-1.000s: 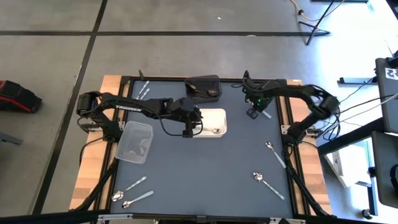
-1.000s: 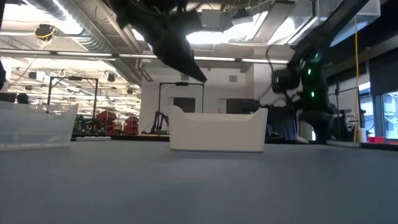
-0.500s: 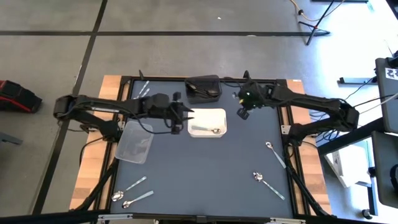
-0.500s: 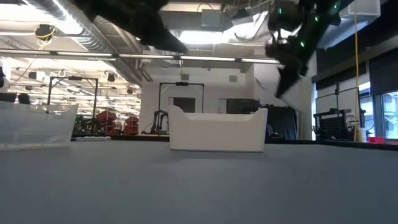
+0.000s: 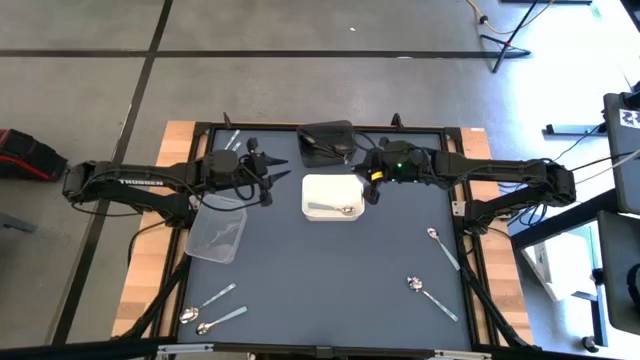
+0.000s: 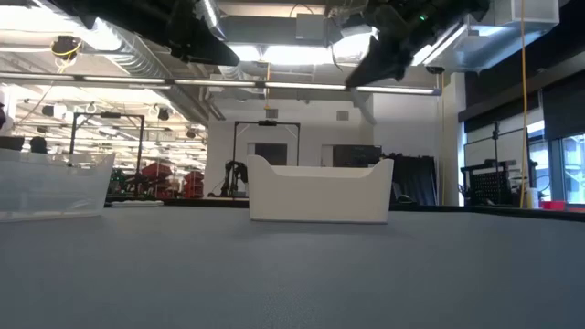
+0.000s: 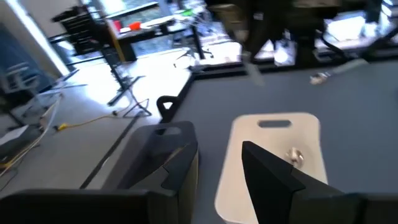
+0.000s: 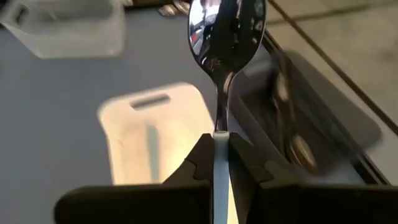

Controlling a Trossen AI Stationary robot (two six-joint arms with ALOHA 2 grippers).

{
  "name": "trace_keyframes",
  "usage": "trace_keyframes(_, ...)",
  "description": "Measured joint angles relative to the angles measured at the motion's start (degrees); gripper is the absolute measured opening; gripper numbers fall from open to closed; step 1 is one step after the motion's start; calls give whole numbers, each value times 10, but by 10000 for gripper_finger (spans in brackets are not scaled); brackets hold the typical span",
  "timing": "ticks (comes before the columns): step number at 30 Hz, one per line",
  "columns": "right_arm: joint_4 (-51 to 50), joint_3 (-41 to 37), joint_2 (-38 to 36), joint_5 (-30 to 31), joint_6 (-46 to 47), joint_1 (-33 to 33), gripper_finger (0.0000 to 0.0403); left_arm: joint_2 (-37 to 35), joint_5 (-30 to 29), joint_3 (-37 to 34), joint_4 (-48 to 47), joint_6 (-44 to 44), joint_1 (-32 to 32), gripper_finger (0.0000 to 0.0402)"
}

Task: Sort silverware by color (type)
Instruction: Put the blue spoon into the white bin

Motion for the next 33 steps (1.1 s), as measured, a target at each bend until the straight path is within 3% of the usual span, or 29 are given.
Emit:
trace_keyframes(17,69,0,167,-73,-13,34,17,6,-14,-1,12,-4,0,121)
trace_keyframes(29,26,0,183,-73,-8,34,19,6,-4,-1,9,-4,0,121)
trace_keyframes(33,28,0,183,-73,2,34,52,6,-4,-1,9,-5,0,121)
